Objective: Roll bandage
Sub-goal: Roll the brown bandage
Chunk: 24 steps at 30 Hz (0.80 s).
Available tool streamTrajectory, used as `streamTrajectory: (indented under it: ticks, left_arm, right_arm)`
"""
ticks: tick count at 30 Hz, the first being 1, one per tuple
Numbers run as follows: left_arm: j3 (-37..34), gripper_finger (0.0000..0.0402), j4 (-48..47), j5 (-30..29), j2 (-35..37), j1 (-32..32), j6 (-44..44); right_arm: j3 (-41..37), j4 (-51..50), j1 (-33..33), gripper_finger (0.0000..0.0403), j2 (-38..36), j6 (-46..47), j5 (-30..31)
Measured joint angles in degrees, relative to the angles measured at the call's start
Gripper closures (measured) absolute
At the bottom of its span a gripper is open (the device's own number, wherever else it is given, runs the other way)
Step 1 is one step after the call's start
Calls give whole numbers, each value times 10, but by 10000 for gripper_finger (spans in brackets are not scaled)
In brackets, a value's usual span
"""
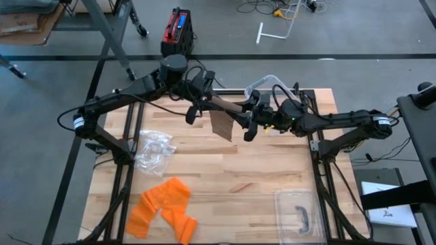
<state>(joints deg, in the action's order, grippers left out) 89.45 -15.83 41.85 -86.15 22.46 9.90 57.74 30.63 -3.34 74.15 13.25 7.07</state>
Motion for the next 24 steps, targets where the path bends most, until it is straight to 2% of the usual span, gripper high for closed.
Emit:
streamTrajectory:
  ticks: [8,13,18,24]
  left_arm:
    - [-2,346,42,-5,0,-18,90]
    - [-13,347,45,-4,0,-19,160]
    - [-22,348,72,-8,-1,-19,223]
    - [-22,348,76,-45,0,-19,293]
  right_arm:
    - [0,-28,-7,136,-22,55,-22]
    - [0,6,-7,68,-22,91,-44]
    - [0,6,-8,55,-15,144,-39]
    - [0,9,-13,75,-12,180,-24]
